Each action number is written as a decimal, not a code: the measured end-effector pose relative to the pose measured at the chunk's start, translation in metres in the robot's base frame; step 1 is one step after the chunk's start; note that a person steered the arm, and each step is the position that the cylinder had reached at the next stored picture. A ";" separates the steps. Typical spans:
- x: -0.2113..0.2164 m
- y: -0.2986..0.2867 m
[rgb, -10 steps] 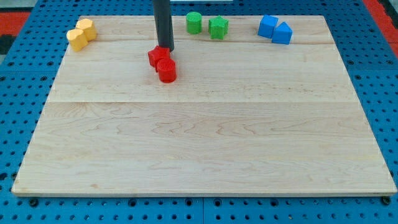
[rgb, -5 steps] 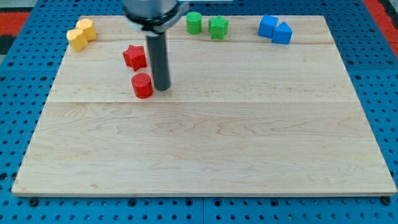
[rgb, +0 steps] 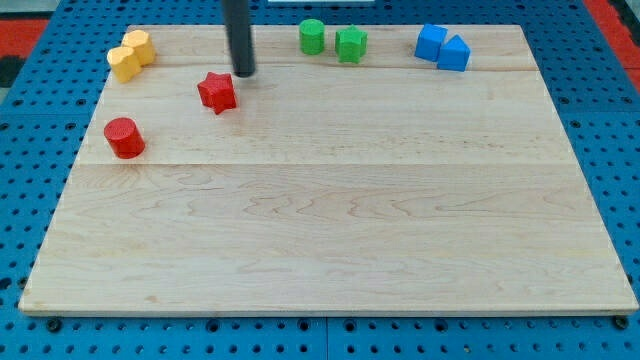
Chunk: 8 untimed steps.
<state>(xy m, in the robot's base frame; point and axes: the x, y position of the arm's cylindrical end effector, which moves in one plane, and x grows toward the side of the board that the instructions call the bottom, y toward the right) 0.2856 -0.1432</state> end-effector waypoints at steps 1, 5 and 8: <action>0.071 -0.055; 0.072 0.015; 0.111 0.000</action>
<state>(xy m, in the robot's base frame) 0.3965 -0.1436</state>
